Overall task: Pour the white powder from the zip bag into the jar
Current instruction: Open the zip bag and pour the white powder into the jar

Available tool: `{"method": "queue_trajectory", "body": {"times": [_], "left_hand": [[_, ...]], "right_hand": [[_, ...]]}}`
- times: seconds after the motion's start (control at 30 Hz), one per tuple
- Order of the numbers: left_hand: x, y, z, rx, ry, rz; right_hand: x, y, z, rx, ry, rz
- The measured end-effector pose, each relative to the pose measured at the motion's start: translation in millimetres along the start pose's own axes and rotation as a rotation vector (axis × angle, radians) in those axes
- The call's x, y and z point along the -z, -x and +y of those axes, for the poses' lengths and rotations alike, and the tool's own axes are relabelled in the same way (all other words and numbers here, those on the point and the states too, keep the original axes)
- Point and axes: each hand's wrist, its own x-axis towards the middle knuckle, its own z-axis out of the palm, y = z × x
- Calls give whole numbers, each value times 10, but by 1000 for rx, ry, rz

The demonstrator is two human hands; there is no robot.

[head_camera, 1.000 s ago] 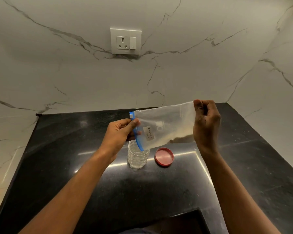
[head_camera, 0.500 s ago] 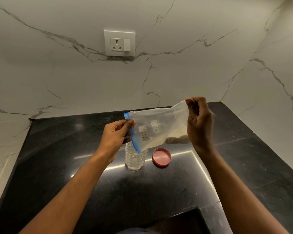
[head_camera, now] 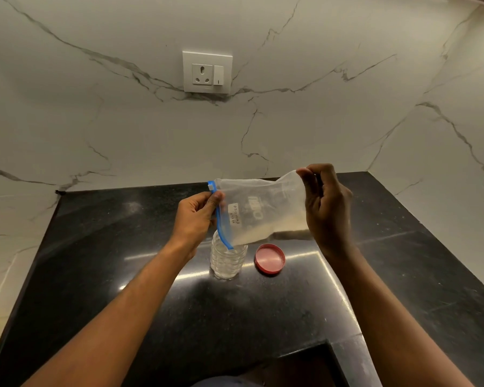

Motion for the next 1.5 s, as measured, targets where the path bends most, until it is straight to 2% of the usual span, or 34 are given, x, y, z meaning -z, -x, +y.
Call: {"method": "queue_trajectory", "body": {"times": [0.27, 0.5, 1.5], "left_hand": [[47, -4, -39, 48, -4, -86], [63, -10, -56, 52, -8, -126], [127, 27, -94, 66, 17, -46]], "right_hand": [[-22, -26, -42, 87, 24, -58], [-4, -43, 39, 57, 85, -34], [-17, -108, 44, 82, 40, -93]]}}
